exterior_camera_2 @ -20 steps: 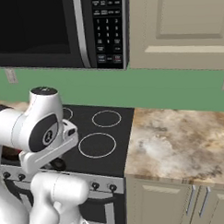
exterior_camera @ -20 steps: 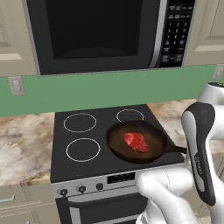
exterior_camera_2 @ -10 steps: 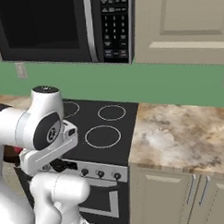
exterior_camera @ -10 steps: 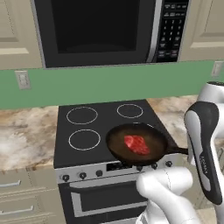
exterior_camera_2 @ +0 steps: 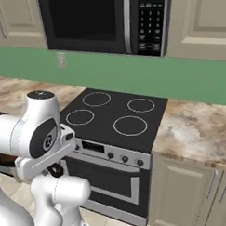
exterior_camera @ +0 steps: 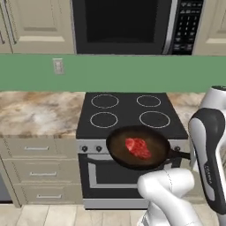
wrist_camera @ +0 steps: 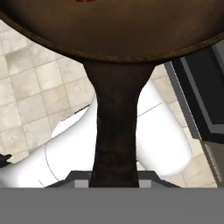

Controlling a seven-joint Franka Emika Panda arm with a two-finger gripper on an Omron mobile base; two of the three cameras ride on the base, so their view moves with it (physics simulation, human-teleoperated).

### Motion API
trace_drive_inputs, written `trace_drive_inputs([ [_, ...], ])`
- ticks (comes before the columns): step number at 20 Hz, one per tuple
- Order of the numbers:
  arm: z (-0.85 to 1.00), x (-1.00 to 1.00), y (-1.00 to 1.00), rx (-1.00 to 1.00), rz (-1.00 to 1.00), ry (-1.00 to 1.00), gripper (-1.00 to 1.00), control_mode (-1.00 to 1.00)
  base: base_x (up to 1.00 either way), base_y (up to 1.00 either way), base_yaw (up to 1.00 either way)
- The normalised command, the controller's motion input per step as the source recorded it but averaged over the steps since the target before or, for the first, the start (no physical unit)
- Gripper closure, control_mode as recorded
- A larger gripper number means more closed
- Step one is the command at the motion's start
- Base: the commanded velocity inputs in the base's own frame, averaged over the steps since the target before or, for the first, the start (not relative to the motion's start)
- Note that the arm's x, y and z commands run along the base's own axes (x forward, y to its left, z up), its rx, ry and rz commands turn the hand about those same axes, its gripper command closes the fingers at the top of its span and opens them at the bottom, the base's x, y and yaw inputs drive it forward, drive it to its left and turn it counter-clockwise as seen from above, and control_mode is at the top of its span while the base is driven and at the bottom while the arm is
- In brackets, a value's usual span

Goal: Pick up the pan with the steak in it and place it on the dining table. Then place the steak on the plate.

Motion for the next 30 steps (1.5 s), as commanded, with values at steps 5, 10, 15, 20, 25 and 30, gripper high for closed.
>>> trace_drive_inputs([
  [5,0.0,0.0,0.0,0.0,0.0,0.0,1.0,1.0,-0.07,0.0,0.48],
  [10,0.0,0.0,0.0,0.0,0.0,0.0,1.0,1.0,-0.07,0.0,0.49],
  [15,0.0,0.0,0.0,0.0,0.0,0.0,1.0,1.0,-0.07,0.0,0.5],
  [20,0.0,0.0,0.0,0.0,0.0,0.0,1.0,1.0,-0.07,0.0,0.5],
  [25,0.0,0.0,0.0,0.0,0.0,0.0,1.0,1.0,-0.08,0.0,0.5],
  [30,0.0,0.0,0.0,0.0,0.0,0.0,1.0,1.0,-0.07,0.0,0.5],
])
